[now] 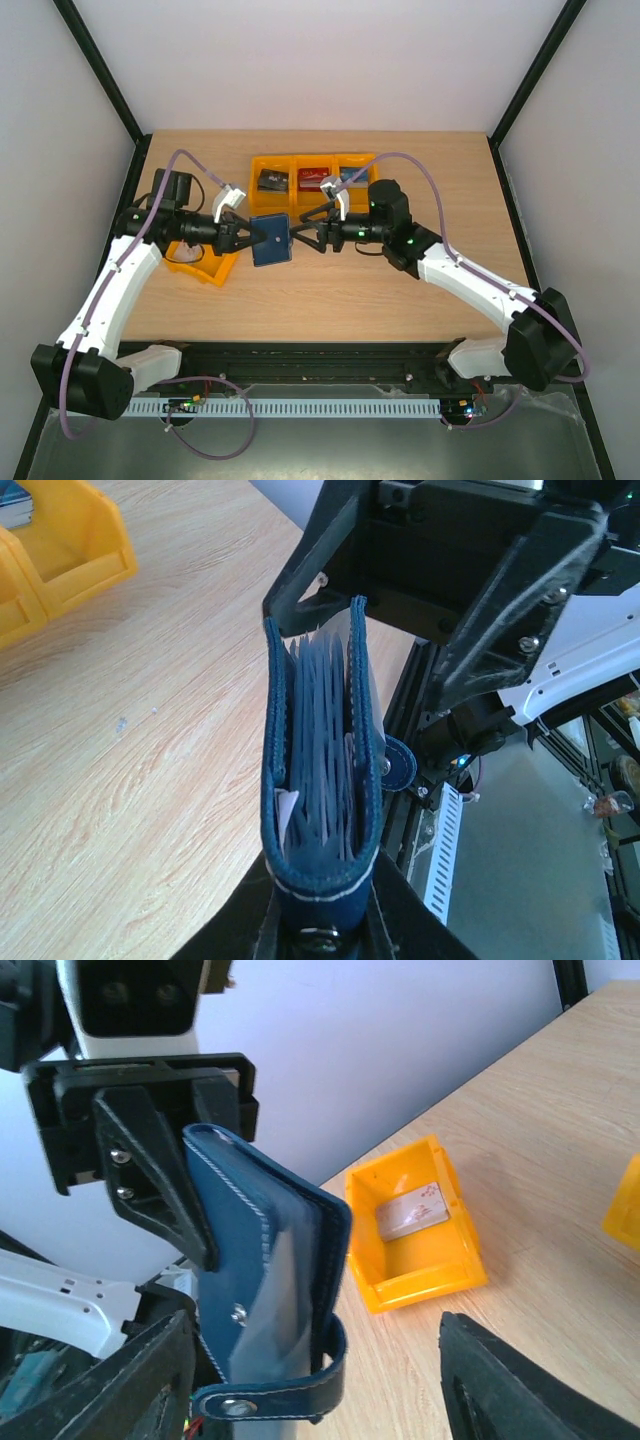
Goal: Take the credit cards out of the card holder
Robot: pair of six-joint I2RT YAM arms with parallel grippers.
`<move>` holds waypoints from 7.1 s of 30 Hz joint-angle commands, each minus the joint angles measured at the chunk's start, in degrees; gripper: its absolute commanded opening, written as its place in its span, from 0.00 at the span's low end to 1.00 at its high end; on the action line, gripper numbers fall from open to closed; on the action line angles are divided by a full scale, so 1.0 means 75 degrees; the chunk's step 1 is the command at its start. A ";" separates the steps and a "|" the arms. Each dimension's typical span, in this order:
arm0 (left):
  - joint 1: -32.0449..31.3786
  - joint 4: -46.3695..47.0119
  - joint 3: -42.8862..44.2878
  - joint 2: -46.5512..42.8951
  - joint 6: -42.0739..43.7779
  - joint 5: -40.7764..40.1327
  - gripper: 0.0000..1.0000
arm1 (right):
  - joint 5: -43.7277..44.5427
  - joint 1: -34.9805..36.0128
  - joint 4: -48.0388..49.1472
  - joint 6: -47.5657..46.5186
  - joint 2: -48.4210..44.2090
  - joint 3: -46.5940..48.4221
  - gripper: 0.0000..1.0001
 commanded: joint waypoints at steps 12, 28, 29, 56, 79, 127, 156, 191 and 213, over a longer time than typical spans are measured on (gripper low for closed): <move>-0.0110 -0.0350 0.0304 0.0005 0.0479 0.0347 0.02 | 0.0817 0.0046 -0.0259 -0.0115 0.0351 0.0333 0.45; -0.0226 -0.0035 0.0297 0.0020 0.0118 -0.0338 0.02 | -0.0006 0.0421 0.0082 -0.0461 0.0281 0.0364 0.61; -0.0222 -0.0102 0.0309 0.0003 0.0202 -0.0252 0.02 | 0.0122 0.0422 0.0055 -0.0515 0.0280 0.0366 0.58; -0.0221 -0.1424 0.0516 -0.0099 0.1926 0.0764 0.02 | -0.0137 0.0000 -0.1444 -0.1601 0.0303 0.0550 0.50; -0.0282 0.0048 0.0172 -0.0050 0.0329 -0.0337 0.76 | -0.0320 0.0939 0.0895 0.0458 0.0574 0.0448 0.02; -0.0736 0.1220 0.0443 0.0232 -0.0469 -0.2465 0.25 | 0.1842 0.1318 -0.0916 0.1426 0.0489 0.1543 0.02; -0.0122 -0.0779 0.2120 -0.0120 0.0788 0.0252 0.02 | 0.0429 -0.0223 -0.1135 -0.0770 -0.1047 0.0318 0.71; -0.0199 0.0394 0.1268 -0.0138 -0.0127 -0.1851 0.99 | 0.4102 0.1160 -0.0731 0.1451 0.0551 0.1453 0.02; -0.0350 0.1052 0.0767 0.0117 0.0247 -0.3123 0.68 | 0.3635 0.1550 -0.1078 0.0971 0.0311 0.1689 0.02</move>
